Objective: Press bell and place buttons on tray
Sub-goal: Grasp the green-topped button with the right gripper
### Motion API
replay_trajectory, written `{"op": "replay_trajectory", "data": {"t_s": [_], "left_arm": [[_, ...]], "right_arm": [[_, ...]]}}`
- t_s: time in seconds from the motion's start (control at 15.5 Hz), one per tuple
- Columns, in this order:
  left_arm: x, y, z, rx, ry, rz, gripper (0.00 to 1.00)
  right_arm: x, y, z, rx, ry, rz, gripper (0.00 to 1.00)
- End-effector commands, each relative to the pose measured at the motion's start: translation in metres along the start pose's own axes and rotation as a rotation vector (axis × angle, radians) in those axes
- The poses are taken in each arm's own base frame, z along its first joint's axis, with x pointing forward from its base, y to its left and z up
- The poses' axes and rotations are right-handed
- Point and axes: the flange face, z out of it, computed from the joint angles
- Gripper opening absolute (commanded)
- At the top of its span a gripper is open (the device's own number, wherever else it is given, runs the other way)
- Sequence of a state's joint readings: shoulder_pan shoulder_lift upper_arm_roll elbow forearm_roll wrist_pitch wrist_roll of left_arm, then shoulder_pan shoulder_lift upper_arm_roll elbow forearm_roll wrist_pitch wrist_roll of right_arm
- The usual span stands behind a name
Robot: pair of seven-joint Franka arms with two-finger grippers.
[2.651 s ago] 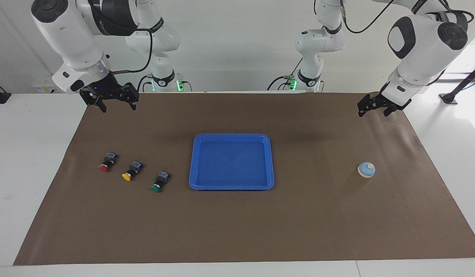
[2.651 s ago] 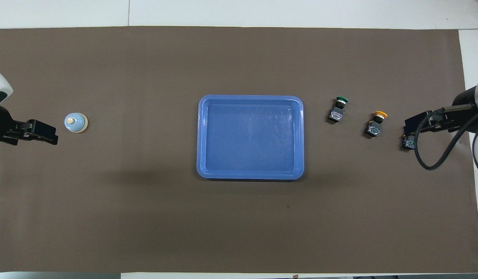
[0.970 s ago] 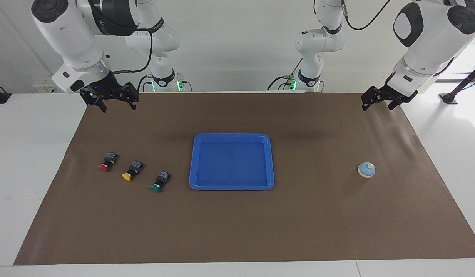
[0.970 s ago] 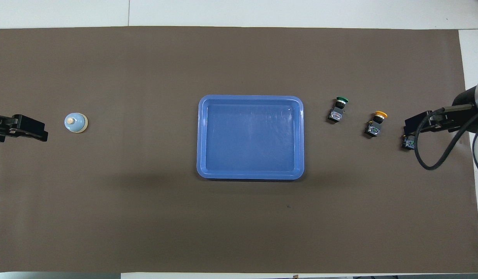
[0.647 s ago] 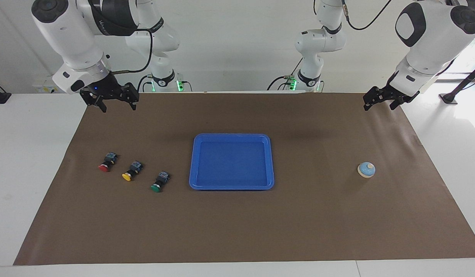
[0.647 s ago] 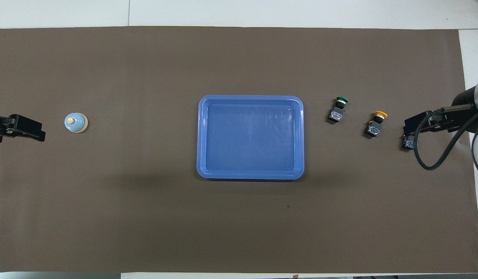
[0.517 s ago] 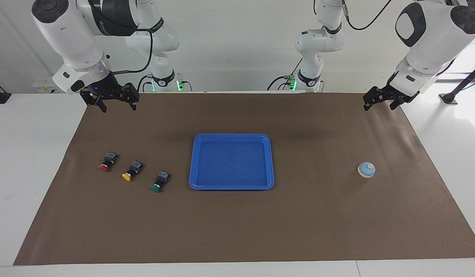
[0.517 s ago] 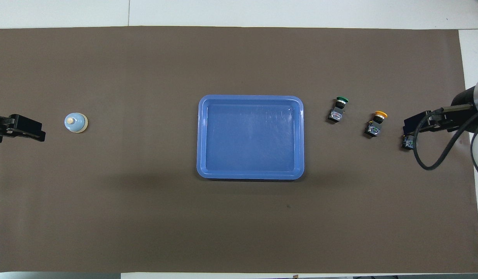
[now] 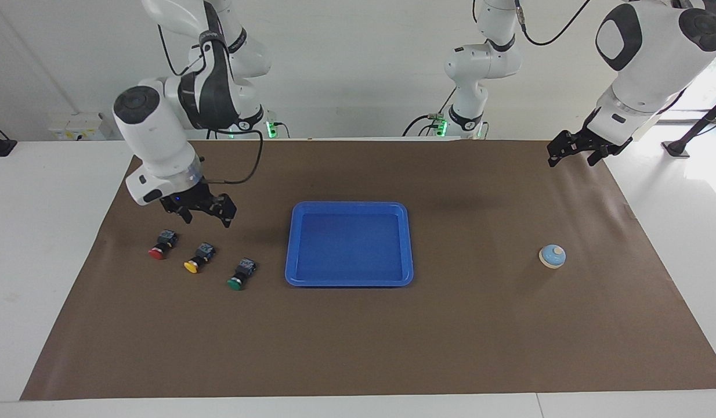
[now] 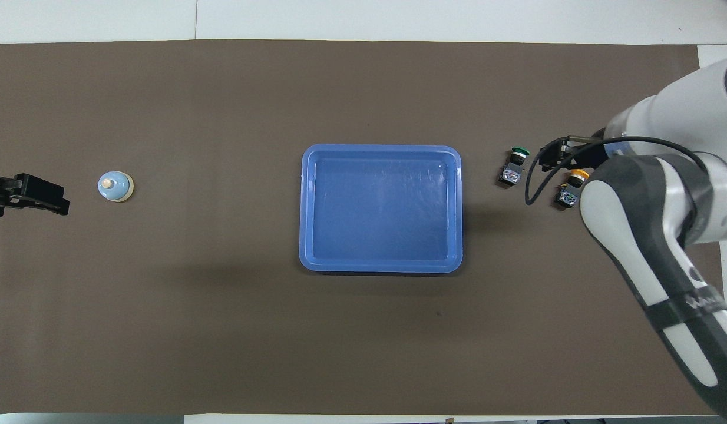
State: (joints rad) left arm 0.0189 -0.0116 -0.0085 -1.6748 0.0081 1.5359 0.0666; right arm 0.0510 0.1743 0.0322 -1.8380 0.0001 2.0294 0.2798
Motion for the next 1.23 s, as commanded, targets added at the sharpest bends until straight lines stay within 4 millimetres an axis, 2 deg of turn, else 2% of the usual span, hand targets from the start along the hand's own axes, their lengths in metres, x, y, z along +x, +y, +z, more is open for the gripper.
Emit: {"op": "replay_trajectory", "data": {"t_s": [0.0, 0.13, 0.32, 0.78, 0.91, 0.97, 1.03, 1.1, 1.16], "left_arm": [[-0.005, 0.0, -0.005, -0.008, -0.003, -0.011, 1.0], [-0.005, 0.0, -0.005, -0.008, -0.002, -0.011, 1.0], [-0.005, 0.0, -0.005, -0.008, -0.002, -0.011, 1.0], [-0.005, 0.0, -0.005, -0.008, -0.002, -0.011, 1.0], [-0.005, 0.0, -0.005, -0.008, -0.002, -0.011, 1.0], [-0.005, 0.0, -0.005, -0.008, -0.002, -0.011, 1.0], [-0.005, 0.0, -0.005, -0.008, -0.002, -0.011, 1.0], [-0.005, 0.0, -0.005, -0.008, -0.002, -0.011, 1.0], [-0.005, 0.0, -0.005, -0.008, -0.002, -0.011, 1.0]], "right_arm": [[0.008, -0.026, 0.043, 0.012, 0.011, 0.069, 1.0], [0.019, -0.027, 0.074, 0.019, 0.028, 0.084, 1.0], [0.028, -0.033, 0.101, 0.022, 0.032, 0.138, 1.0], [0.033, -0.043, 0.136, 0.031, 0.048, 0.204, 1.0], [0.03, -0.045, 0.144, 0.028, 0.041, 0.207, 0.95], [0.029, -0.046, 0.145, 0.027, 0.038, 0.211, 0.82], [0.028, -0.047, 0.145, 0.026, 0.036, 0.211, 0.62], [0.027, -0.046, 0.147, 0.021, 0.027, 0.21, 0.29], [0.026, -0.046, 0.147, 0.017, 0.019, 0.209, 0.0]]}}
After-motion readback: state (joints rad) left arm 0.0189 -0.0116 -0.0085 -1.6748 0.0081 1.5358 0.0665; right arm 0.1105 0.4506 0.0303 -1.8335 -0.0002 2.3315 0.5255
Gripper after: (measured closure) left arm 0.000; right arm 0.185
